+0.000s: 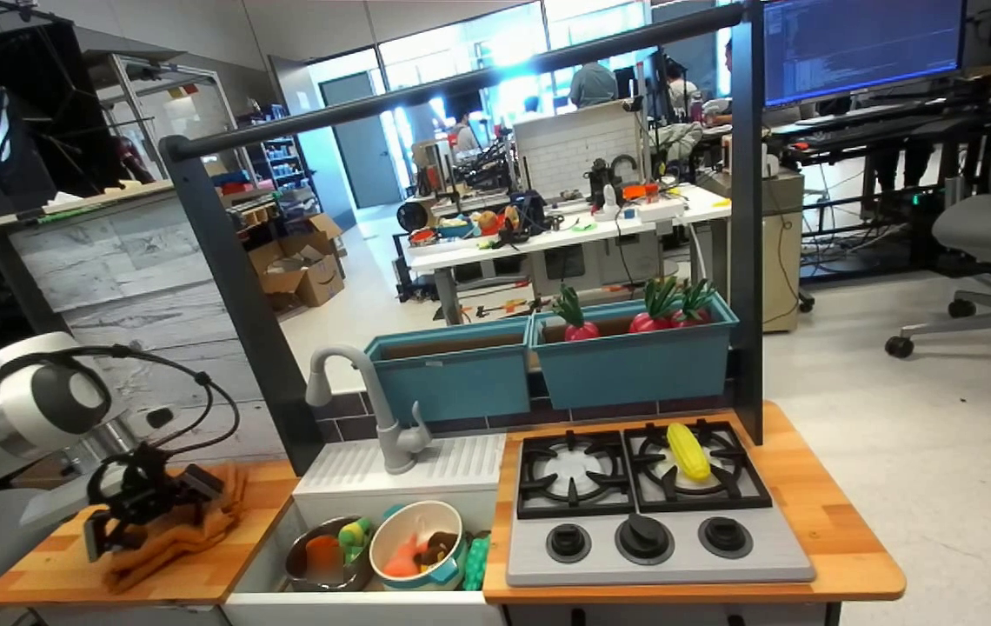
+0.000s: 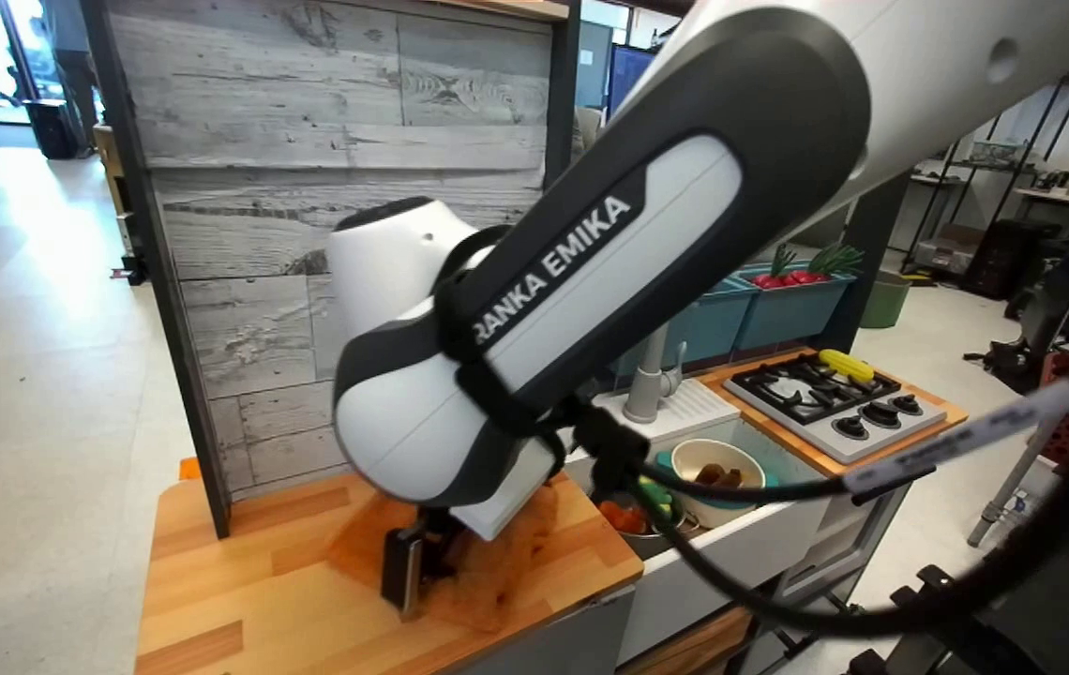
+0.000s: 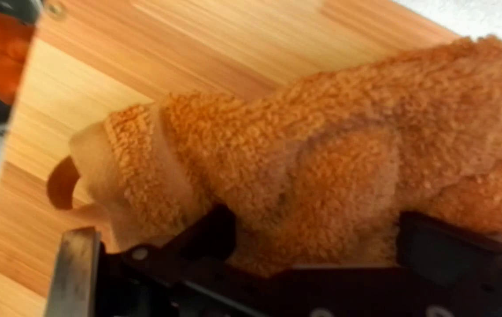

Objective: Pick up all the plush toys from the counter and on the stove and put them in the pots, then wipe the counter with the cloth

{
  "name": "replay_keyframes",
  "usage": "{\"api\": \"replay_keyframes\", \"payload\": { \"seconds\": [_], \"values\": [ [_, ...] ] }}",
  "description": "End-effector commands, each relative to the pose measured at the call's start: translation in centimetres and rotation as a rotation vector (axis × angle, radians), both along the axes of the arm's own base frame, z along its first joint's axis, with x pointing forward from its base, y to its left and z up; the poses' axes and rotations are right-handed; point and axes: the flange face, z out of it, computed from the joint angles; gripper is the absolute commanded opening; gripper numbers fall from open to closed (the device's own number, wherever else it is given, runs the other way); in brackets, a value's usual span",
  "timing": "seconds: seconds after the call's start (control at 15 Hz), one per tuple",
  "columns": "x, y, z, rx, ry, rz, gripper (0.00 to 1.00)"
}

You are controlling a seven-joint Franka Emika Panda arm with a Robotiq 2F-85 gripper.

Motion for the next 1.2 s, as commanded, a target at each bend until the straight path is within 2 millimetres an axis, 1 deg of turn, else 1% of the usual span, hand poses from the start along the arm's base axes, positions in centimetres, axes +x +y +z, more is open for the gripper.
{"api": "replay_keyframes", "payload": {
  "seconds": [0.0, 0.07, 0.13, 0.2, 0.33, 0.4, 0.53, 0.67, 0.73, 0.87, 0.93, 1.07, 1.13],
  "values": [
    [-1.4, -5.7, -0.4, -0.073, 0.066, -0.126, 1.0],
    [-1.6, -6.2, -0.9, -0.073, 0.087, -0.121, 1.0],
    [-1.8, -6.0, -1.3, -0.08, 0.1, -0.094, 1.0],
    [-2.0, -5.3, -1.7, -0.069, 0.107, -0.064, 1.0],
    [-1.9, -2.7, -2.2, -0.044, 0.091, 0.01, 1.0],
    [-2.0, -1.4, -2.1, -0.034, 0.082, 0.045, 1.0],
    [-2.4, 1.8, -1.9, -0.011, 0.053, 0.122, 1.0],
    [-2.5, 3.9, -1.9, -0.015, 0.035, 0.176, 1.0],
    [-2.5, 4.3, -1.8, -0.017, 0.028, 0.186, 1.0],
    [-2.3, 3.9, -1.8, -0.026, 0.033, 0.174, 1.0],
    [-2.1, 3.2, -2.0, -0.03, 0.046, 0.158, 1.0],
    [-2.1, 0.6, -2.0, -0.057, 0.071, 0.097, 1.0],
    [-2.1, -1.3, -2.0, -0.075, 0.081, 0.049, 1.0]
  ]
}}
